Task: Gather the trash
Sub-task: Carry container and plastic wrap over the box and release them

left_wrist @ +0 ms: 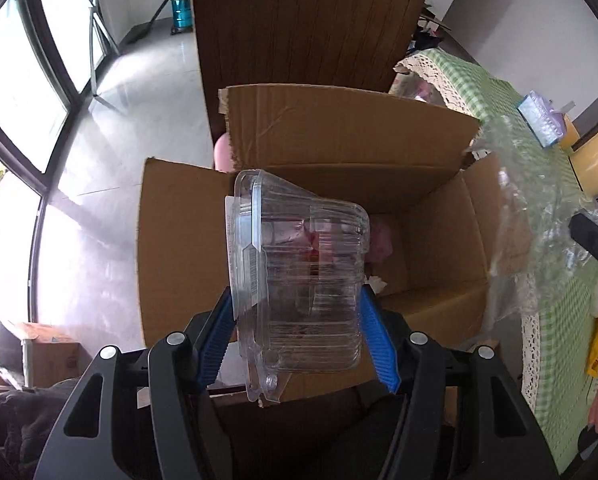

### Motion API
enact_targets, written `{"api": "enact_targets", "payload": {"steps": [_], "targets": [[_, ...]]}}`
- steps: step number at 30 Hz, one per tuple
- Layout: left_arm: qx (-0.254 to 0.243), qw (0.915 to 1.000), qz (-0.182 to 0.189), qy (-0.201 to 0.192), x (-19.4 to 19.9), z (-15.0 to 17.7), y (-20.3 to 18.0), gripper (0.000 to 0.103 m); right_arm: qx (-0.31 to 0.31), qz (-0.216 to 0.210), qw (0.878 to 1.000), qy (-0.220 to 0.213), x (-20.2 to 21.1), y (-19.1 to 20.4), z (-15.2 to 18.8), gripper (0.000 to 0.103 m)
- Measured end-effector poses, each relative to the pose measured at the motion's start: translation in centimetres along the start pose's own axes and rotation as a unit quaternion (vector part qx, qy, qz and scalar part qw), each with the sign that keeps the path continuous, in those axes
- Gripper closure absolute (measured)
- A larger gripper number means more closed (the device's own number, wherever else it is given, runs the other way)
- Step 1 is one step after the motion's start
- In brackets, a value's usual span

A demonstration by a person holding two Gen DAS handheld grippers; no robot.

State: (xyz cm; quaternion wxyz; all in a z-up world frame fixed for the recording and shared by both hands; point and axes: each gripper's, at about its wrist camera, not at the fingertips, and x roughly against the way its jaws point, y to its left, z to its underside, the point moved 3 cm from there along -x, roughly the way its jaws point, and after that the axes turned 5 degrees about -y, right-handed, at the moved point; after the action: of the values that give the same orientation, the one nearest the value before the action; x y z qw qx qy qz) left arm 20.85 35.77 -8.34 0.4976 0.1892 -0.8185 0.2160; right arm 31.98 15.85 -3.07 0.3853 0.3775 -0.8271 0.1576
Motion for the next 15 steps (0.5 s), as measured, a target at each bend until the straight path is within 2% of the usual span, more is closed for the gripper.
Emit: {"api": "enact_targets", "payload": {"steps": [4,6,7,10,12,15], "targets": [[-0.002,0.9999,-0.01,-0.006,-0.8,-0.4,-0.4,0.04,0.008,0.008,1.0,0.011,-1.0,0.2,-0.2,0.091],[-0.004,0.9994,-0.034,-0.005,-1.0,-0.5,-0.7,0.021,0.016,0.016,1.0,0.017,-1.7,0.2,-0.5,0.091],[-0.01,0.9993,-0.036,-0.008,-1.0,-0.8,-0.8,0.019,0.021,0.02,0.999,0.022,-2.1,0.1,-0.6,0.091],[-0.029,0.9991,-0.029,-0.008,-1.2,-1.1,-1.4,0.016,0.034,0.03,0.998,0.037,-3.3,-0.3,-0.8,0.091],[-0.025,0.9992,-0.031,-0.007,-1.4,-1.3,-1.2,0.015,0.044,0.036,0.997,0.054,-4.3,-0.3,-0.9,0.09],[-0.009,0.9996,-0.026,-0.008,-1.6,-1.4,-0.6,0.014,0.063,0.033,0.992,0.1,-6.9,-0.3,-0.8,0.076]]}}
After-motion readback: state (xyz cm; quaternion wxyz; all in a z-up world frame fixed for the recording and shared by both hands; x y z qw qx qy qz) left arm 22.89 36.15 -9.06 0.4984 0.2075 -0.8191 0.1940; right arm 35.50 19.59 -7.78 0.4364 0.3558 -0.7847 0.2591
